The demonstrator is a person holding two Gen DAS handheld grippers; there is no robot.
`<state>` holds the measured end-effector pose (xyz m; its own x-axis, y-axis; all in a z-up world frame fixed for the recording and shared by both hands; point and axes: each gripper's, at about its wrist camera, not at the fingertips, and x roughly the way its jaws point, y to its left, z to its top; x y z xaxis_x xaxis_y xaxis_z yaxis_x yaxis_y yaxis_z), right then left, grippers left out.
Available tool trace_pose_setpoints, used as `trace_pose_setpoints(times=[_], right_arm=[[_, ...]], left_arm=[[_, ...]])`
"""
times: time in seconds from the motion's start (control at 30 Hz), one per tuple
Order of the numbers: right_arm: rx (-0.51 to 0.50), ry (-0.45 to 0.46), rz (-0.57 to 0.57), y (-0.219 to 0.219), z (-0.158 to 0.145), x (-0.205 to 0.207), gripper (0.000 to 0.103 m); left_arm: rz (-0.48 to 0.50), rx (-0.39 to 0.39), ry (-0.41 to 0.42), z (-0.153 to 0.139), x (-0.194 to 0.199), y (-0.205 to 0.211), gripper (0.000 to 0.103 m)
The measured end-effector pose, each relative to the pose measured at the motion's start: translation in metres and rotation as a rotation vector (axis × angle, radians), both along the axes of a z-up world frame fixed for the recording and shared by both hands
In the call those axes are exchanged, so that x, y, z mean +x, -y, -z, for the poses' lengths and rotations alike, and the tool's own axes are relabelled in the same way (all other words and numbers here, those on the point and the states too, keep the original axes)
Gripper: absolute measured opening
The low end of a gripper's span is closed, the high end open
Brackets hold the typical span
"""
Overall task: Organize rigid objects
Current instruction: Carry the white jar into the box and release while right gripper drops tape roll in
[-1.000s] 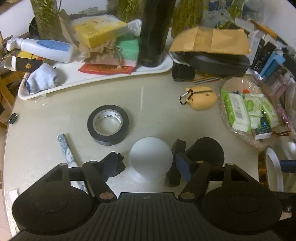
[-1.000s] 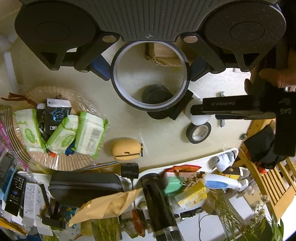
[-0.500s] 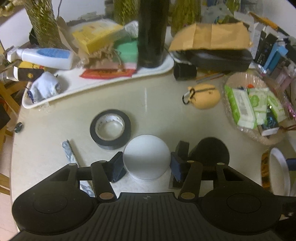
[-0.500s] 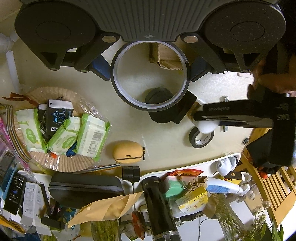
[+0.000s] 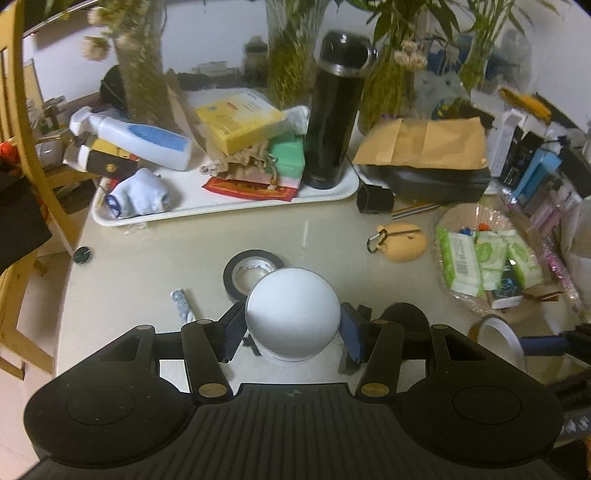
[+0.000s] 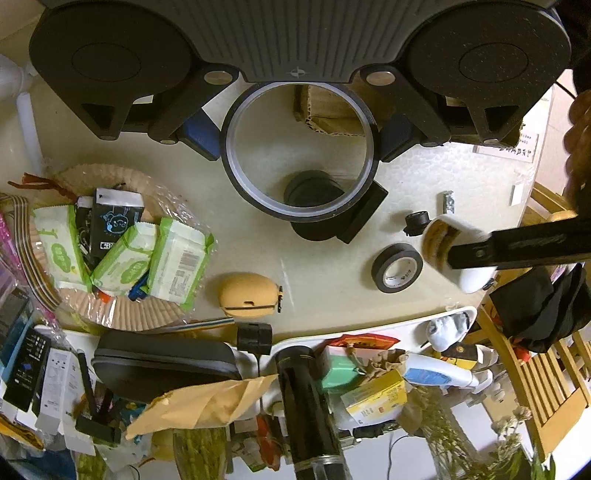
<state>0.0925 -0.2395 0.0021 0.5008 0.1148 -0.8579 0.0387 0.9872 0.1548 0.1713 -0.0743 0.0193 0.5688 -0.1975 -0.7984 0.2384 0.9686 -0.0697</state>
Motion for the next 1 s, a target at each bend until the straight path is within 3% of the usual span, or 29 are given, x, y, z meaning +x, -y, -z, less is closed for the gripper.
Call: trace_pose_setpoints(times=[0.4, 0.67, 1.0], right_arm=[[0.01, 0.031, -0.042, -0.016, -0.009, -0.011, 0.091], [0.029, 0.023, -0.104, -0.036, -0.005, -0.026, 0.091], [0.015, -0.024, -0.206, -0.066, 0.009, -0.034, 0.091]], left_arm=[[-0.007, -0.067, 0.035, -0.015, -0.061, -0.018, 0.053], [-0.003, -0.086, 0.007, -0.006, -0.085, -0.032, 0.053], [0.001, -0.054, -0.044, 0.012, -0.103, -0.04, 0.053]])
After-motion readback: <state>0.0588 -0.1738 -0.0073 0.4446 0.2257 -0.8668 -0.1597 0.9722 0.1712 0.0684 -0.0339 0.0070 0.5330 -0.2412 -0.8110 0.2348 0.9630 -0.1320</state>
